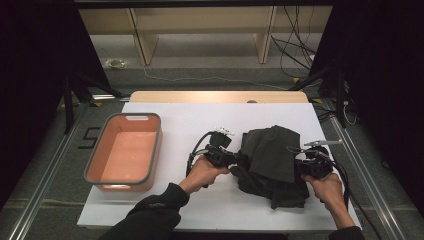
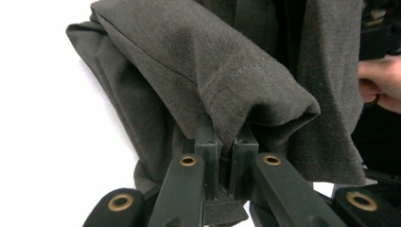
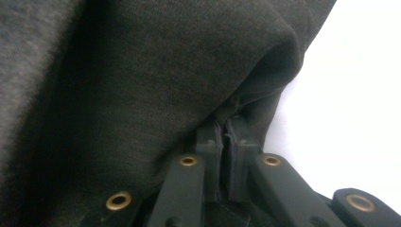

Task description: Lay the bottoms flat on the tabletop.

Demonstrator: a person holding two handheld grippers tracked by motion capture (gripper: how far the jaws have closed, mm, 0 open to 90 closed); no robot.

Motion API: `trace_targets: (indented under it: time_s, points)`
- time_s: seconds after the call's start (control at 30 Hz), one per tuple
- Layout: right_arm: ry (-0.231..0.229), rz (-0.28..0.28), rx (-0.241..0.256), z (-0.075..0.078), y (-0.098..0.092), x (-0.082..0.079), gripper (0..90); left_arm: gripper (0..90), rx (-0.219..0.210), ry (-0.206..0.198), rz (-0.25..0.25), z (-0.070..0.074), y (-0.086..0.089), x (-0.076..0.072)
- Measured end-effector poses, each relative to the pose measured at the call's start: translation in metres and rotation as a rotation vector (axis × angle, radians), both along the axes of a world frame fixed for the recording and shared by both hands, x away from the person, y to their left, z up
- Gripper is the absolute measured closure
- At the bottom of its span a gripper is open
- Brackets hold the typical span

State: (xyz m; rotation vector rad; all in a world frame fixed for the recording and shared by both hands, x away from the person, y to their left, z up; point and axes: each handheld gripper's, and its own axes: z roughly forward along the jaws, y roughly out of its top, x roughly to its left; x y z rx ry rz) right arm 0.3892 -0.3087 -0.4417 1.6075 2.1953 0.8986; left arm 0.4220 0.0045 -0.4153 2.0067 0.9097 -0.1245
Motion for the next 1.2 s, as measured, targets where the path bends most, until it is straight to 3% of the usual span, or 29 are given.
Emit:
trace_targets:
  time_s: [0.3,0.4,0.67,0.77,0.87,1.0,1.07,1.2]
  points:
    - [0.007,0.058,0.060,-0.001,0.016,0.002,87.0,85.5,-0.054,-0.042,0.037,0.033,0.033,0.005]
    - [0.004,0.084,0.078,-0.002,0.027,0.002,87.0,85.6,-0.087,-0.038,0.067,0.045,0.051,0.005]
    - [-0.026,0.150,0.093,0.003,0.054,0.010,87.2,85.6,-0.163,-0.085,0.166,0.079,0.107,0.009]
    - [-0.034,0.147,0.075,0.003,0.055,0.015,87.3,85.6,-0.180,-0.077,0.215,0.080,0.125,0.015]
    - [-0.043,0.126,0.033,0.001,0.049,0.020,87.4,85.3,-0.176,-0.051,0.242,0.071,0.134,0.023]
    - [-0.042,0.104,-0.002,0.001,0.037,0.024,87.1,84.5,-0.155,-0.014,0.256,0.056,0.133,0.030]
    - [-0.034,0.095,0.009,0.000,0.032,0.023,85.5,84.4,-0.144,-0.015,0.258,0.053,0.133,0.030]
    - [-0.056,0.080,-0.031,0.007,0.027,0.019,77.1,83.6,-0.131,-0.014,0.266,0.050,0.132,0.031]
